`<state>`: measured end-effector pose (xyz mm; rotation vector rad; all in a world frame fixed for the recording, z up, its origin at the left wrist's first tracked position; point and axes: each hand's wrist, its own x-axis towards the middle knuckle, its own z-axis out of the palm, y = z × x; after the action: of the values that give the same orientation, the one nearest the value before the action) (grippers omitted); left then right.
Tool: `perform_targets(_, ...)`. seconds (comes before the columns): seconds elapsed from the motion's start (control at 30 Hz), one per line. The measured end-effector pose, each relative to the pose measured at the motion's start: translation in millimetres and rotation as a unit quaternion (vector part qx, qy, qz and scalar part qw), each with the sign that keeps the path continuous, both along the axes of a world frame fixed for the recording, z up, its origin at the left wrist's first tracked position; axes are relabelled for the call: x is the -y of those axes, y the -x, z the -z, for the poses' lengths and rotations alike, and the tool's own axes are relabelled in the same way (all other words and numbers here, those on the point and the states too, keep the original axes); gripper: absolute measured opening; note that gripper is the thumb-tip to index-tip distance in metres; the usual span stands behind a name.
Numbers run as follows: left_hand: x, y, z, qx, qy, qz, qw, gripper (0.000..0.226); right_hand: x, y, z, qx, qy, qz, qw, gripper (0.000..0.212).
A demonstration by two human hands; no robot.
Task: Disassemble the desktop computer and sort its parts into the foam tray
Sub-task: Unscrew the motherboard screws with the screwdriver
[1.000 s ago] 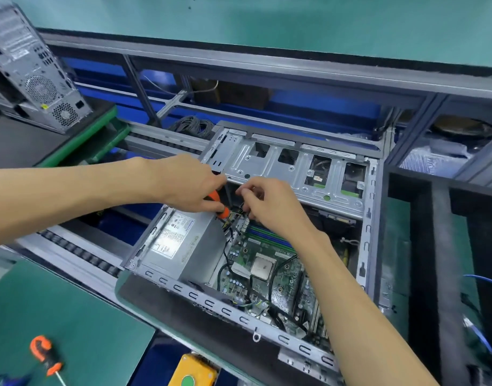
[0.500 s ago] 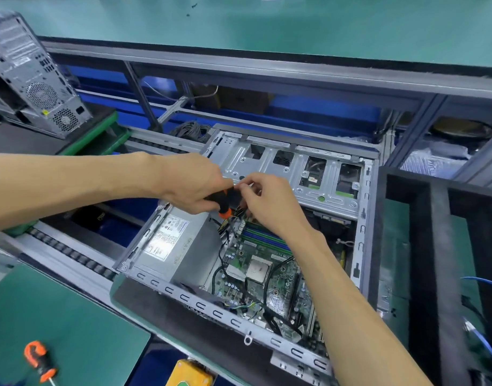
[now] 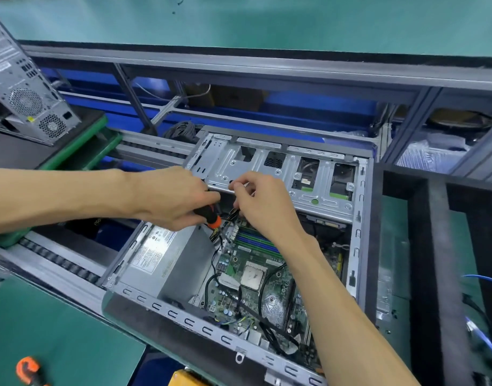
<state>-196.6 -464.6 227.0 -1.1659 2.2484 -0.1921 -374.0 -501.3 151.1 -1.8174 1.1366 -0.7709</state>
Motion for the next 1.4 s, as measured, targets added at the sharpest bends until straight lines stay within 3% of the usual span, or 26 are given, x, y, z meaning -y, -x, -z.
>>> perform_targets(0.07,-4,-6,6,-0.066,0.028,-0.008,0.997,0.031,1,-1,0,0.005,0.003,0.007,1.0,0.02)
perform_targets(0.13,-5,-2,12,-0.106,0.039,-0.098,0.989,0.03,2,-2,0,0.013,0.005,0.016,1.0,0.02)
perform_targets(0.27,8,10,16,-0.132,0.037,-0.272,0.952,0.042,1,-2,2,0.007,-0.001,0.018,1.0,0.018)
perform_targets(0.37,9,7,7,-0.118,-0.022,-0.321,0.939,0.05,-1,-3,4,-0.008,0.004,0.008,1.0,0.018)
perform_targets(0.47,5,1,-1,-0.145,-0.082,-0.298,0.94,0.042,1,-4,6,-0.008,0.007,0.012,1.0,0.017)
perform_targets(0.53,2,-1,-6,-0.161,-0.092,-0.216,0.959,0.036,1,-4,7,-0.007,0.012,0.01,1.0,0.017)
perform_targets(0.63,1,3,-5,-0.116,-0.011,-0.112,0.987,0.032,-1,-7,8,-0.015,0.019,-0.015,1.0,0.016)
perform_targets(0.73,3,9,1,0.014,0.118,-0.06,0.991,0.067,-4,-9,8,-0.041,-0.019,-0.07,0.996,0.024)
perform_targets(0.8,4,8,4,0.029,0.145,-0.057,0.987,0.071,-5,-9,7,-0.034,-0.07,-0.109,0.991,0.028)
perform_targets(0.83,4,5,6,0.007,0.136,-0.078,0.988,0.069,-6,-9,6,-0.024,-0.092,-0.125,0.988,0.028)
perform_targets(0.97,-1,1,9,-0.213,0.025,-0.14,0.967,0.053,-7,-9,2,0.019,-0.195,-0.18,0.964,0.028)
perform_targets(1.1,-6,8,8,-0.278,-0.018,-0.137,0.951,0.038,-7,-7,2,0.015,-0.223,-0.214,0.951,0.024)
perform_targets(1.27,-15,-2,-2,-0.312,-0.023,-0.078,0.947,0.03,-6,-6,9,-0.004,-0.188,-0.199,0.962,0.024)
perform_targets(1.33,-17,0,-6,-0.299,0.033,-0.104,0.948,0.027,-5,-7,13,-0.012,-0.168,-0.199,0.965,0.025)
perform_targets(1.4,-18,8,-5,-0.211,0.137,-0.13,0.959,0.034,-7,-10,17,-0.065,-0.096,-0.206,0.972,0.037)
